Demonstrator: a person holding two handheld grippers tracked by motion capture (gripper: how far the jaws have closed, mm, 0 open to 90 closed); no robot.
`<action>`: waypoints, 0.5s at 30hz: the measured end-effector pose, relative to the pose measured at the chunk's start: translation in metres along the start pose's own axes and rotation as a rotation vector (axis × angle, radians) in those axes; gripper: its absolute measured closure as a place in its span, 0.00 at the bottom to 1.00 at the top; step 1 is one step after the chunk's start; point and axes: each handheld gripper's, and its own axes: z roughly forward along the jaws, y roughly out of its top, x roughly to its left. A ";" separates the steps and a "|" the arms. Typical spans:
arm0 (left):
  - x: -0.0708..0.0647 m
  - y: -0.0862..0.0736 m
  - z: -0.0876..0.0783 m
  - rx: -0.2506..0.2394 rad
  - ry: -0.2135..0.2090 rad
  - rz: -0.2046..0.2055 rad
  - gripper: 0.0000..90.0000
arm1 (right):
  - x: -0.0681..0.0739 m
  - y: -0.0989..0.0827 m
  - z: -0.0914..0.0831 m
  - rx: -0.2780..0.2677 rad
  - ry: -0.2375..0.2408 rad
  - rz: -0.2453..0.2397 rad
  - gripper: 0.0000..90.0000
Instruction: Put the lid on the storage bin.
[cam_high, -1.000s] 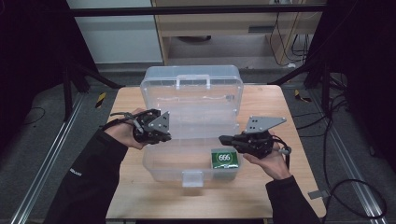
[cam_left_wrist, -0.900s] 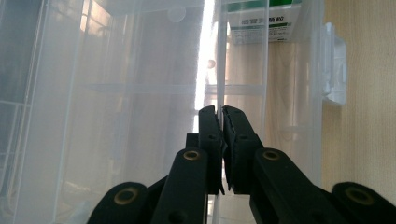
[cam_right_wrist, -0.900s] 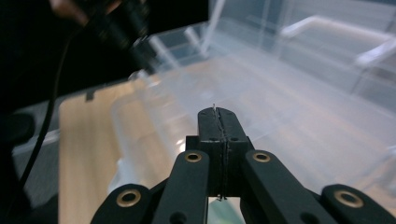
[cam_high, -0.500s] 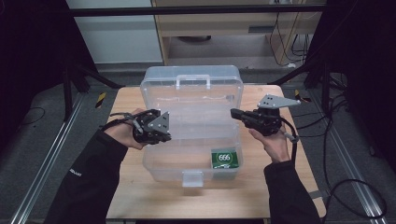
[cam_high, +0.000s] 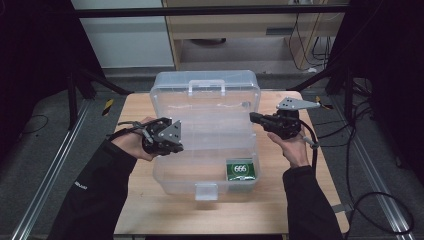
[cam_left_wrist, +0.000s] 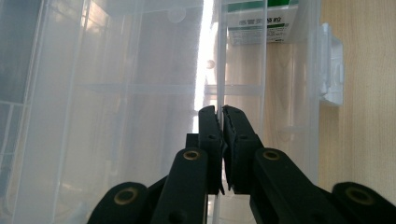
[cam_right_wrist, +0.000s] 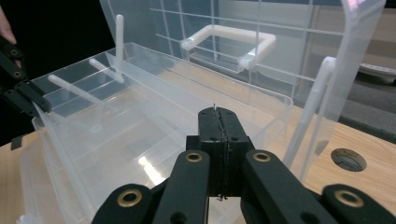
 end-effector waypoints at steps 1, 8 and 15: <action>0.000 0.000 0.000 0.001 -0.001 0.001 0.96 | -0.001 0.000 0.000 -0.003 -0.003 0.002 1.00; -0.001 -0.001 0.001 -0.003 -0.008 -0.003 0.96 | -0.008 0.003 0.001 -0.010 -0.025 0.007 1.00; -0.003 -0.001 0.001 0.001 -0.011 0.005 0.96 | -0.009 0.009 0.002 -0.021 -0.029 0.008 1.00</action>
